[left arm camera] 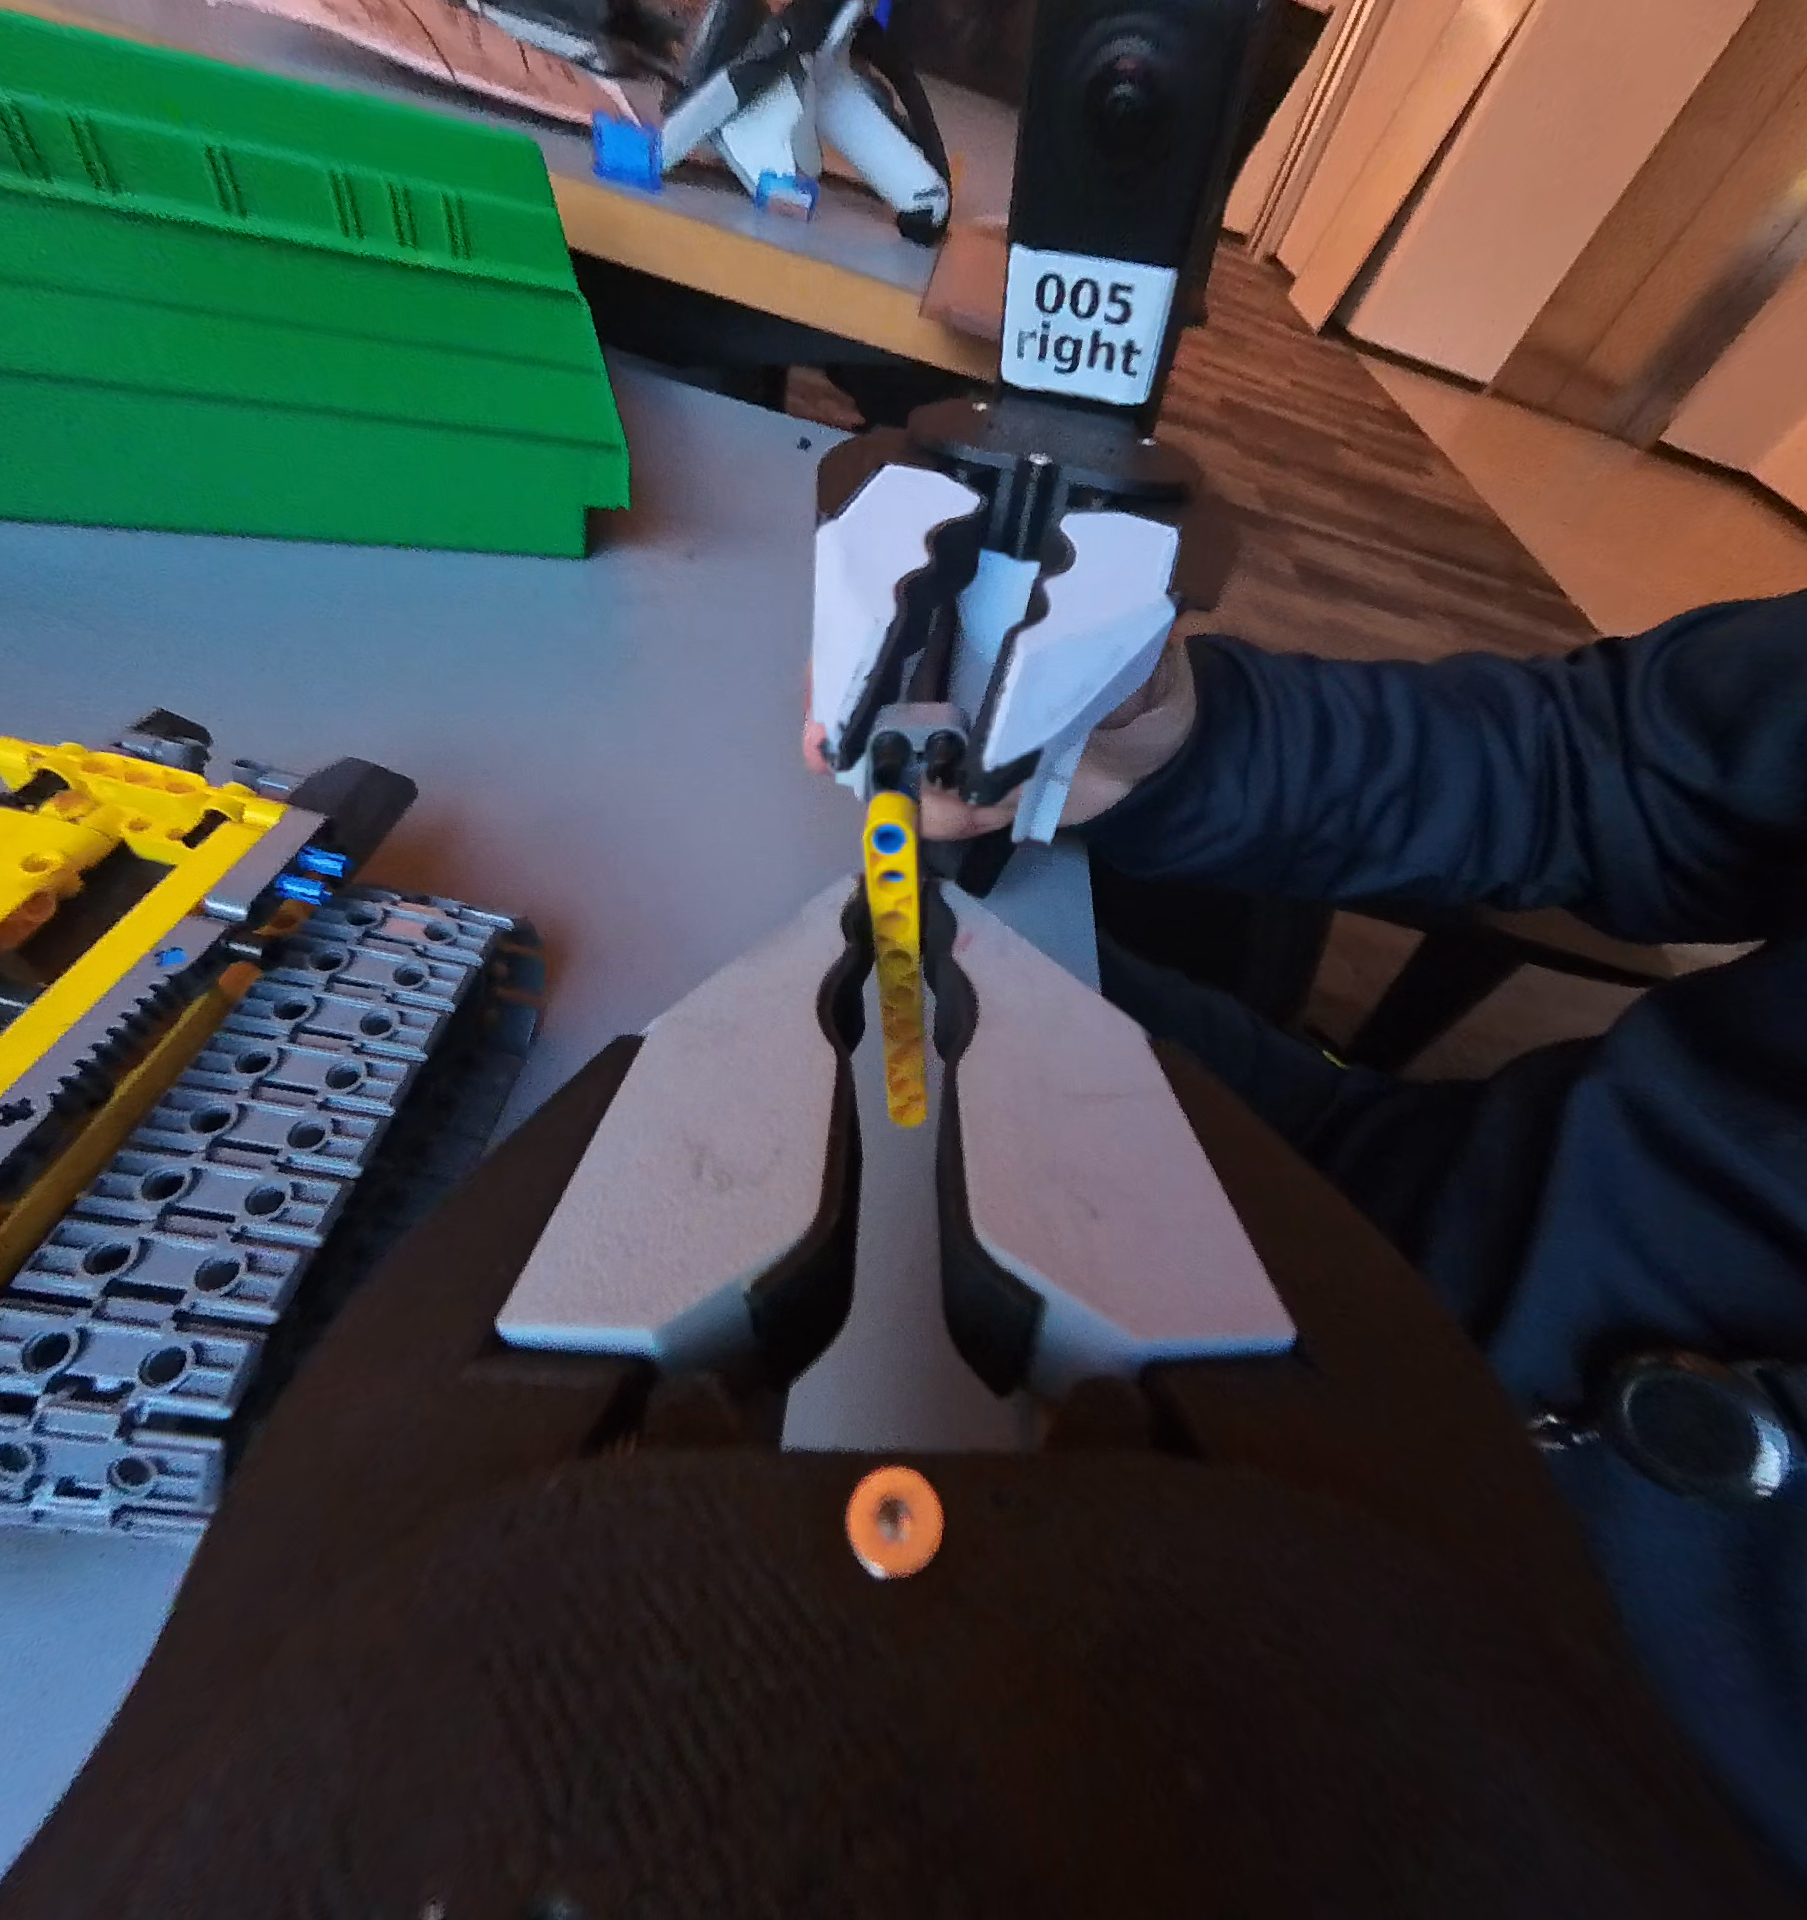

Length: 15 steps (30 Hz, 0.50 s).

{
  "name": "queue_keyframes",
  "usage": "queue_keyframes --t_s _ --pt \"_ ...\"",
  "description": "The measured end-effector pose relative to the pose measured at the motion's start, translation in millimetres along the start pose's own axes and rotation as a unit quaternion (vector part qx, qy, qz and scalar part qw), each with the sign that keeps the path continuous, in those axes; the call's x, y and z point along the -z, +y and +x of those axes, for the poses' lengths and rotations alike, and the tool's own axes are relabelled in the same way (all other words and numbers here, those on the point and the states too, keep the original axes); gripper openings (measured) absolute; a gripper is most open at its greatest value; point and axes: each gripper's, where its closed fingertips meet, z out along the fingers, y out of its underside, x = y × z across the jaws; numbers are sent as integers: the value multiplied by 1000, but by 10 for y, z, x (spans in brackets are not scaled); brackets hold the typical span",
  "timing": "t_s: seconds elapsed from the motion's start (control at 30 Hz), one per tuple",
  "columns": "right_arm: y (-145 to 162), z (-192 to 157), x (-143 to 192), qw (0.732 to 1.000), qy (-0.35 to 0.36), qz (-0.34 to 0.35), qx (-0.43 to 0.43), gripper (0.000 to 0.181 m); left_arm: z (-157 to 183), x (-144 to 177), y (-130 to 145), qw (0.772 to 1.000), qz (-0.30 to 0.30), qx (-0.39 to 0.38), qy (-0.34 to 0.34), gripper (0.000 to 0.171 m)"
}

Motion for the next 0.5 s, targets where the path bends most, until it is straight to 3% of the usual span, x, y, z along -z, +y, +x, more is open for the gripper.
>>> queue_keyframes --t_s 0.2,0.27,0.4,0.5 --pt "-42 28 16 1000 6 15 -4 14 -97 76 -75 996 16 -68 -54 6" --pt "30 44 18 1000 7 -5 4 14 -145 80 -3 991 -22 -105 -83 6" --pt "384 106 6 987 34 -136 76 14 -264 109 335 974 -145 -135 -110 5" --pt "501 73 1 974 38 -192 117 24 -343 110 474 957 -197 -162 -137 5"
